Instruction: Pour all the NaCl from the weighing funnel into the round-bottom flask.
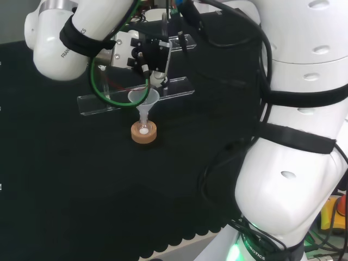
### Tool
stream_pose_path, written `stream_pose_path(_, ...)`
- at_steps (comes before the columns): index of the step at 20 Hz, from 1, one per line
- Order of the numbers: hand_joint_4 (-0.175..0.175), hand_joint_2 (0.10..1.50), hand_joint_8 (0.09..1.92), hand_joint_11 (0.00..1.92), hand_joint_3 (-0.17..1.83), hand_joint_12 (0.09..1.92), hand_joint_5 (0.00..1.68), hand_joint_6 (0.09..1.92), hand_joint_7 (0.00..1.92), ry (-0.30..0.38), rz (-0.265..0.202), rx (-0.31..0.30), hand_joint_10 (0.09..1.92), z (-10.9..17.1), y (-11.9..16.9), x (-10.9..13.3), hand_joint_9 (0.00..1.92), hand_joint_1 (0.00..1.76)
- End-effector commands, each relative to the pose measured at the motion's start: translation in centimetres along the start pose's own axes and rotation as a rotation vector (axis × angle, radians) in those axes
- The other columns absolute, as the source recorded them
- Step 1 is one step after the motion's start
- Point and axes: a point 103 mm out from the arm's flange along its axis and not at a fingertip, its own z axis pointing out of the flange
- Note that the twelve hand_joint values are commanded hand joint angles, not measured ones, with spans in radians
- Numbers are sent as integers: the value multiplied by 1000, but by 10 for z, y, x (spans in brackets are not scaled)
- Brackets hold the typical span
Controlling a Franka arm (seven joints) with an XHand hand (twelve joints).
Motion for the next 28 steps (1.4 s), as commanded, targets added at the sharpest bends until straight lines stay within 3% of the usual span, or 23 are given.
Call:
stream_pose_path(1,139,771,702,717,666,1074,1031,1092,691,63,-11,-14,373,11,3,-6,1007,1057)
stream_pose_path(11,138,769,701,717,670,1075,1031,1093,692,191,-23,-32,374,20,5,-16,1011,1058)
stream_pose_path(24,136,768,701,727,673,1079,1030,1096,697,374,-27,-19,379,58,19,-27,1027,1058)
stream_pose_path(28,133,769,708,735,674,1078,1029,1099,716,400,-33,-14,390,71,23,-28,1060,1058)
